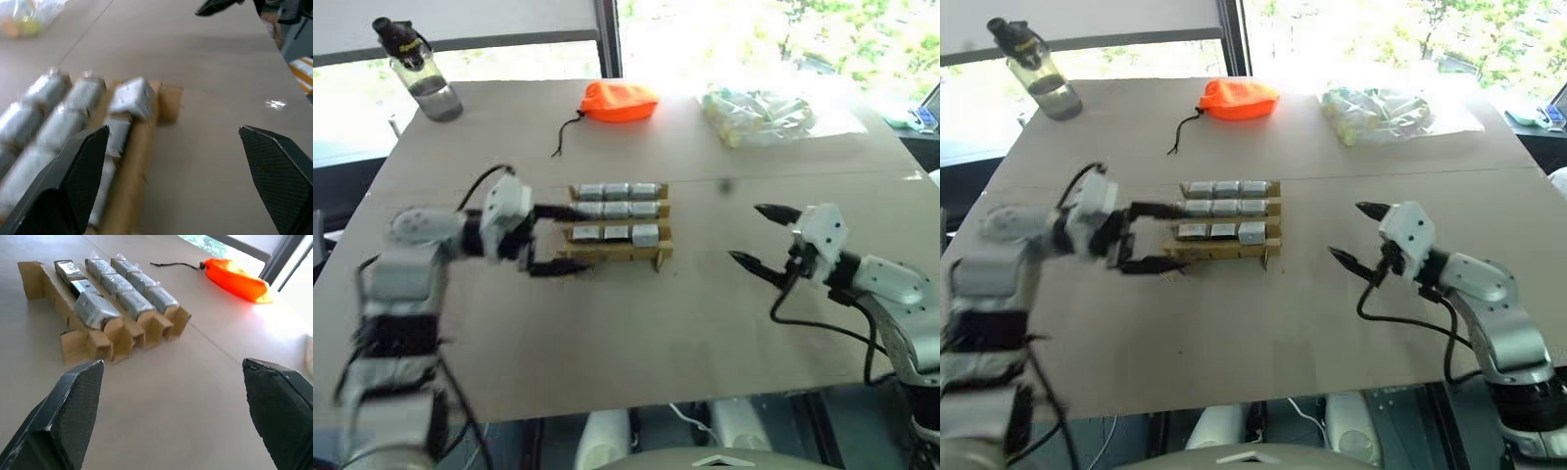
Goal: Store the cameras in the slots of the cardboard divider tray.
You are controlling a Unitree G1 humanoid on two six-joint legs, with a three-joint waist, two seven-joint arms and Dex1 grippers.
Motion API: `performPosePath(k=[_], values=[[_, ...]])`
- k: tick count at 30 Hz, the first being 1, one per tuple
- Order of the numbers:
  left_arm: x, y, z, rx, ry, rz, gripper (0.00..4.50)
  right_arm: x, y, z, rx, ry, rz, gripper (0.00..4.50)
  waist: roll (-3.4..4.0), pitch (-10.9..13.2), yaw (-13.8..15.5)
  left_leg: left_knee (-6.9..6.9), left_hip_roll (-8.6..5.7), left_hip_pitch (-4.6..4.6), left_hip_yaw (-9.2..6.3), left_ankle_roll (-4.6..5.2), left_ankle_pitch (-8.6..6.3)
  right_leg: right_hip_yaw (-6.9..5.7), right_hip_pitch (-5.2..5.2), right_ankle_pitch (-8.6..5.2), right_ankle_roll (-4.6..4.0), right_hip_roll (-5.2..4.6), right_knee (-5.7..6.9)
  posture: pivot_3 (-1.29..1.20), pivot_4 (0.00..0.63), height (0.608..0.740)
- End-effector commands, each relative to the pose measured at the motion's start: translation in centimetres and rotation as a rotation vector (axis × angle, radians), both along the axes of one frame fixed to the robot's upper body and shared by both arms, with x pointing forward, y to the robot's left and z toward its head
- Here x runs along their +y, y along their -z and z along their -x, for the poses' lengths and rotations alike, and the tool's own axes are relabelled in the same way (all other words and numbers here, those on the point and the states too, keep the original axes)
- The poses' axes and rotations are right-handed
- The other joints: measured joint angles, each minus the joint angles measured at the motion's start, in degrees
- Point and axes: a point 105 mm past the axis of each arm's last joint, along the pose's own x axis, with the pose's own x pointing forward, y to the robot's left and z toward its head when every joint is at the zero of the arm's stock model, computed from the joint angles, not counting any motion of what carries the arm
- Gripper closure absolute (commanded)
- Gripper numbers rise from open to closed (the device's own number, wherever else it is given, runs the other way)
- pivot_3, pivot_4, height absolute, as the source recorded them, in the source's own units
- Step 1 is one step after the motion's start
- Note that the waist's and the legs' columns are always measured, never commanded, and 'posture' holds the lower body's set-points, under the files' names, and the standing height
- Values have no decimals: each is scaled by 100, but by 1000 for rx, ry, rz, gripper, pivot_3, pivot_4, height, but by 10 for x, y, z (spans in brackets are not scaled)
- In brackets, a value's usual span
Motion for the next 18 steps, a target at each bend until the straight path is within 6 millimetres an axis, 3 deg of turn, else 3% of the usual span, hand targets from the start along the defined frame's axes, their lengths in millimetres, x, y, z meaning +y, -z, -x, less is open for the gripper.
performPosePath(k=[1, 5, 12, 18], values=[[1, -28, 29, -96, -126, -6, 74, 23, -8, -11, -21, -66, 39, 0, 1, 0, 130, 2, -2, 1, -3, -2, 1, -4, 5, 0, 0, -3, -1, 0, 150, 740], [-4, -29, 55, -88, -261, 24, 74, 51, -7, -13, 12, -219, 100, 0, -3, -5, 237, 10, -29, 10, -8, 1, 2, -10, 25, -1, 0, -25, -4, 0, 150, 740], [-6, -23, 91, -63, -409, 42, 74, 73, 1, -18, 68, -374, 193, 0, -11, -10, 184, 12, -31, 17, -15, -1, 3, -11, 33, 0, -1, -25, -3, 0, 150, 740], [-7, -22, 100, -86, -457, 28, 74, 87, 10, -42, -3, -357, 324, 0, -10, -10, 108, 8, -28, 17, -22, -13, 10, -15, 31, -1, -5, -16, 1, 0, 150, 740]])
